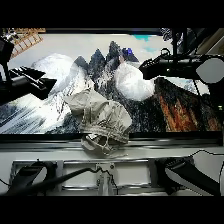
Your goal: Fold the clothes and pants, and hang the long-sleeved shirts on hangers.
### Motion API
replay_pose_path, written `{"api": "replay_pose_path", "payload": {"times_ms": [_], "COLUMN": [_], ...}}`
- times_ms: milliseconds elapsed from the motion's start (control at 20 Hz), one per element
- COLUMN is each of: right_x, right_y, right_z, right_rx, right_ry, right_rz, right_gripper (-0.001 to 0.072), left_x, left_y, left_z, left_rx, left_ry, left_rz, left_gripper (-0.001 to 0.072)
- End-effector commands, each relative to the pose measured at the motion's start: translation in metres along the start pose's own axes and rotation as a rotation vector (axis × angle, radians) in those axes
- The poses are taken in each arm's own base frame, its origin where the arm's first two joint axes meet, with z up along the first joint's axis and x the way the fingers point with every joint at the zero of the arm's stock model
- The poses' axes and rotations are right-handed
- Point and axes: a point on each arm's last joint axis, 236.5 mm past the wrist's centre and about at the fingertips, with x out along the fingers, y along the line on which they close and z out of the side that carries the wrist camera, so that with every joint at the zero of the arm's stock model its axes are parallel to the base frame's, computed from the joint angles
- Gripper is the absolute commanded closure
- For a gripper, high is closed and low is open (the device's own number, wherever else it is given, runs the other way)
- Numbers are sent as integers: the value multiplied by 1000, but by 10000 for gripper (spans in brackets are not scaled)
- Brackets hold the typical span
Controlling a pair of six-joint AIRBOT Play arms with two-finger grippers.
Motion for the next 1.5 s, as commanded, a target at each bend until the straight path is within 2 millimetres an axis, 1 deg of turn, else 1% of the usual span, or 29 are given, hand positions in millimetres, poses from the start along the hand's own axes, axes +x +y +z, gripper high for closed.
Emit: {"api": "replay_pose_path", "payload": {"times_ms": [0,550,650,750,850,950,1050,1150,1450], "right_x": [0,0,0,0,0,0,0,0,0], "right_y": [0,0,0,0,0,0,0,0,0], "right_z": [0,0,0,0,0,0,0,0,6], "right_rx": [-1,0,0,0,0,-1,0,-1,1], "right_ry": [0,0,0,0,0,0,0,0,-25], "right_rz": [1,1,1,1,1,1,1,1,-1], "right_gripper": [311,311,311,311,311,311,311,311,311], "left_x": [0,0,-1,-6,-17,-31,-42,-47,-46], "left_y": [5,3,-11,-35,-60,-76,-84,-85,-83], "left_z": [4,5,19,38,64,89,106,112,112], "left_rx": [59,52,-9,-101,-209,-349,-454,-475,-477], "left_ry": [-16,-22,-80,-152,-250,-331,-379,-402,-405], "left_rz": [20,12,-46,-159,-286,-403,-480,-503,-496], "left_gripper": [242,242,242,242,242,242,241,242,242]}}
